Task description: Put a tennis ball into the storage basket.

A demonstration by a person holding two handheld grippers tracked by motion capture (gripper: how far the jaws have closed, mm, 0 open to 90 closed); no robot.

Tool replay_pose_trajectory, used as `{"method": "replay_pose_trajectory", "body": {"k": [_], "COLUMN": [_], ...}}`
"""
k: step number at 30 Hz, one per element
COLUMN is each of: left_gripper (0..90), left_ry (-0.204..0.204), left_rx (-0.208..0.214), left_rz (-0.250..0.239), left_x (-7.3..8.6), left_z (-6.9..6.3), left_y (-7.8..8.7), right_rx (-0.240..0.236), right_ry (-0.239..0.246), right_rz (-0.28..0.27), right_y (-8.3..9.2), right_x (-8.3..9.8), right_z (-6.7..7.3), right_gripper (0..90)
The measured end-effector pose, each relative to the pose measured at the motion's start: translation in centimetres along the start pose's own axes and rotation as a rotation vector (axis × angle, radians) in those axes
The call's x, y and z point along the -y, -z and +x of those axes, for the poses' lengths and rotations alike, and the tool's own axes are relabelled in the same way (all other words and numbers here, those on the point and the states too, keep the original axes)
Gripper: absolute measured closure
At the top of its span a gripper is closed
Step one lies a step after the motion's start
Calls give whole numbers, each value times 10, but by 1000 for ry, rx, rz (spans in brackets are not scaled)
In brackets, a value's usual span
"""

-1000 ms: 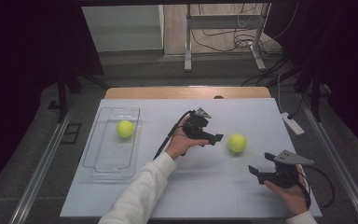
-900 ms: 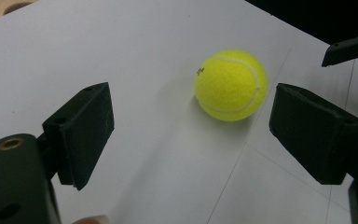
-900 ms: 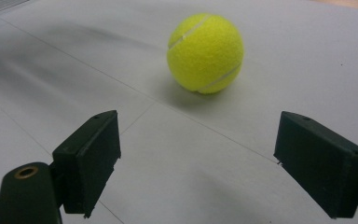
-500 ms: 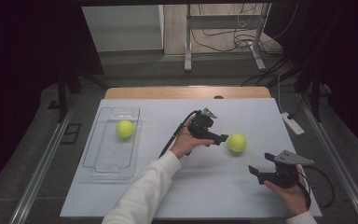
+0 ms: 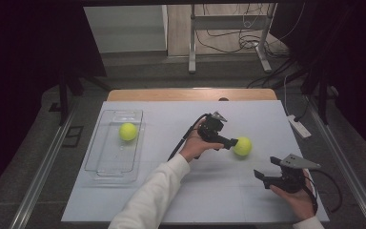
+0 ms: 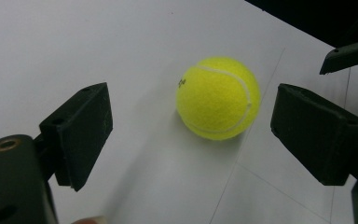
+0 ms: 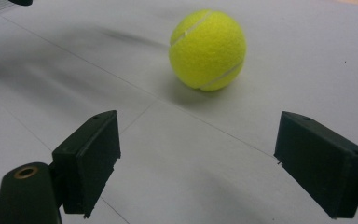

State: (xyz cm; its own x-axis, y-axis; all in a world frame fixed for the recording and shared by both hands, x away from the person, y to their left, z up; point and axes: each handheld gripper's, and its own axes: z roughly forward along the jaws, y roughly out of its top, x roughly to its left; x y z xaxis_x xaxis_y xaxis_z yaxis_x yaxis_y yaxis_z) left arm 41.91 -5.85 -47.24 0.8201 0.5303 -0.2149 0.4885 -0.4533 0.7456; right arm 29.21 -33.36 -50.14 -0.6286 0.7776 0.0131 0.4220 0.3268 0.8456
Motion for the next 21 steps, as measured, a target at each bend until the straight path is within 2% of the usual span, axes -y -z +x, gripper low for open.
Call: {"method": "replay_pose_trajectory", "body": {"k": [21], "left_gripper": [121], "left_ry": [-3], "left_rx": [31], "left_rz": [30], "left_x": [-4], "left_z": [-6], "left_y": [-24], "right_rx": [-1], "right_ry": [3], "right_rz": [7], "right_y": [0], "right_x": [1], "right_z": [0], "right_gripper": [146]}}
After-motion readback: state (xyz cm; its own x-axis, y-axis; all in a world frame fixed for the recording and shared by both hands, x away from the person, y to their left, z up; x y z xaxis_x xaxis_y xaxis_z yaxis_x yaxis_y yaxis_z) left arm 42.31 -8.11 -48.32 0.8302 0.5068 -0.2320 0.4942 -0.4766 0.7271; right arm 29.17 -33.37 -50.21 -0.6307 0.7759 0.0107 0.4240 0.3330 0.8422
